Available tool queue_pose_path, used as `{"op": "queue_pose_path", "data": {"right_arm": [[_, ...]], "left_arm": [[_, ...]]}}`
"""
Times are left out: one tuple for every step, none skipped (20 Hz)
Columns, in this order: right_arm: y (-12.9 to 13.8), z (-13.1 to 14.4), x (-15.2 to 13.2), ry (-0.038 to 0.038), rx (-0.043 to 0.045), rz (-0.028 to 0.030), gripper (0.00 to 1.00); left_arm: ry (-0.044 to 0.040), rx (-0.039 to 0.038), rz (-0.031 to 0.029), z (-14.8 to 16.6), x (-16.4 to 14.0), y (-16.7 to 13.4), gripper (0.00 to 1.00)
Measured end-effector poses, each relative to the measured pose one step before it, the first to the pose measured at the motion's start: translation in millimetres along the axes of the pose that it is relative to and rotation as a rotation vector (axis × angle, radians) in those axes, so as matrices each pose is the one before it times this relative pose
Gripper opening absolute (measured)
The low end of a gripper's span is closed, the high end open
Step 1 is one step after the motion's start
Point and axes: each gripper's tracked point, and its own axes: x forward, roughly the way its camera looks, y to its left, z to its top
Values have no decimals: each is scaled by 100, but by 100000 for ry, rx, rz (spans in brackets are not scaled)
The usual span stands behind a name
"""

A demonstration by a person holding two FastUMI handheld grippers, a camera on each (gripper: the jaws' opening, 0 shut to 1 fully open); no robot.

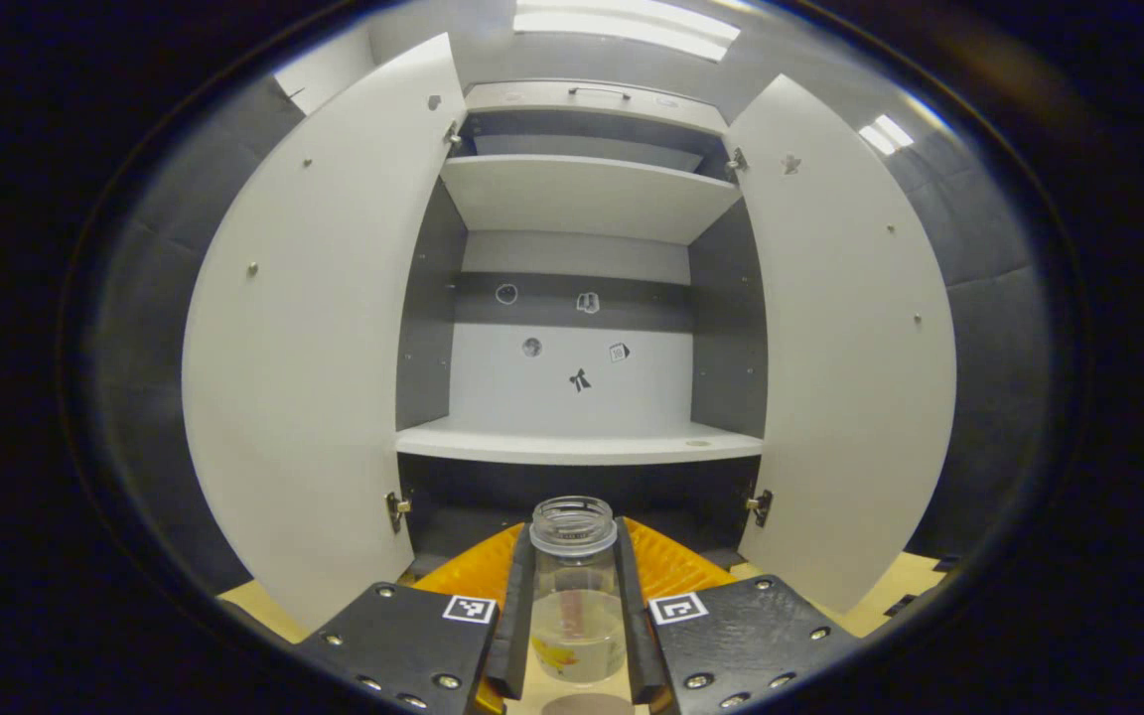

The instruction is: Grasp the bottle in the cabinet with the left hand and place it on the coaster, then close the right door with the right hand and the left door with the left hand.

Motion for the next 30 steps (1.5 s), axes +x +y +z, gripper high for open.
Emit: {"op": "queue_pose_path", "data": {"right_arm": [[32, -252, -129, 419, -192, -67, 98], [-45, -173, -144, 366, -233, -116, 98], [-55, -232, -34, 339, -264, -172, 98], [-56, -59, -74, 270, -272, -204, 98], [-106, -140, -174, 104, -338, -328, 98], [-162, -8, -90, -50, -384, -536, 98], [-160, -86, -41, -18, -328, -558, 98], [-217, -145, -80, 237, -231, -467, 98], [-134, -247, -151, 294, -260, -583, 98], [-164, -84, -95, 269, -310, -493, 98], [-66, -177, -52, 264, -348, -491, 98], [-123, -73, -89, 289, -430, -410, 98], [-40, -148, -95, 301, -509, -289, 98], [-63, -63, -23, 318, -516, -248, 98], [5, -136, -16, 300, -448, -258, 98], [-59, -23, -19, 105, -404, -324, 97], [-7, -16, 37, 46, -206, -284, 98], [-44, -33, -2, 213, -64, -139, 98], [42, 34, -8, 114, -150, -48, 98], [64, -94, 106, 224, -244, -76, 98], [56, -54, 88, 129, -70, 73, 98], [167, -33, 14, 192, 123, 260, 97], [140, 64, 73, -114, 206, 295, 97], [137, 81, 158, -331, 242, 317, 97], [141, 159, 158, -254, 284, 476, 97], [286, 101, 193, -220, 229, 506, 98], [139, 158, 141, -298, 350, 466, 97], [168, 198, 240, -436, 564, 488, 97], [92, 265, 156, -551, 679, 506, 97], [82, 270, 147, -652, 733, 428, 98]], "left_arm": [[1060, -191, -14, -798, -81, -43, 41], [1127, -176, 71, -854, -99, -78, 41], [938, -117, 333, -1023, -132, 19, 41], [476, -310, -66, -685, -114, -61, 41], [763, -340, -204, -825, -129, -158, 41], [835, -249, -182, -807, 54, -105, 41], [1085, -108, -271, -917, -65, -119, 41], [1682, 117, -151, -964, 133, -44, 41], [1032, 338, 26, -1041, -76, -68, 41], [1184, 307, -66, -754, 48, -77, 41], [787, 444, -148, -792, -37, -97, 41], [795, 301, -176, -678, 96, -204, 41], [650, 79, -35, -725, -47, -151, 42], [685, -271, -155, -671, 159, -164, 41], [759, -239, -3, -669, 0, -157, 41], [1087, 202, 116, -667, 117, -108, 41], [593, 772, 380, -611, 154, -124, 41], [725, 826, 92, -472, 101, -71, 41], [-1415, 806, -66, 38, -38, -135, 41], [-794, 753, -322, 168, 107, -250, 41], [412, 893, 31, -260, -76, -160, 41], [47, 338, -104, -27, -4, -78, 41], [325, 218, 250, -40, -74, -199, 41], [270, 172, 367, 90, -96, -48, 42], [337, 69, 594, -31, -261, 19, 42], [725, -104, 106, -116, 87, -77, 42], [1079, -367, -59, -134, -222, -143, 44], [1015, -72, 73, 22, -48, 14, 43], [529, 453, 97, 2, -251, -6, 45], [176, 909, 351, 260, -79, 87, 46]]}}
